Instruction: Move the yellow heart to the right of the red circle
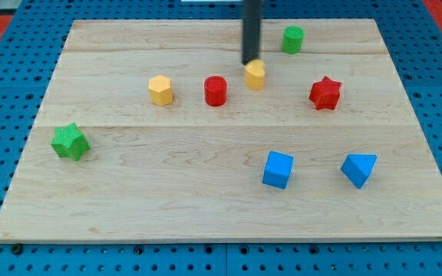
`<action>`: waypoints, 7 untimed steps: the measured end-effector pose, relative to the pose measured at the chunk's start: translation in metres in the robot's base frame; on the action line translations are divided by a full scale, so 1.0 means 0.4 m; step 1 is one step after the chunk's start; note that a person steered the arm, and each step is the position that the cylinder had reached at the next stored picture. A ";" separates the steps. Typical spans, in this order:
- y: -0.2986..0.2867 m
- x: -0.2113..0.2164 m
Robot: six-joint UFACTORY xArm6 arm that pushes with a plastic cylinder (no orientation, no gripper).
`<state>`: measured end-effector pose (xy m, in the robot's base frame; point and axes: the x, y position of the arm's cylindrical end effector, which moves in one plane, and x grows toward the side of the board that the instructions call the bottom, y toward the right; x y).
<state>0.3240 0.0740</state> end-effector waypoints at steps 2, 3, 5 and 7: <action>-0.004 0.025; 0.039 0.117; 0.124 0.067; 0.097 0.274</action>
<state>0.4335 0.1127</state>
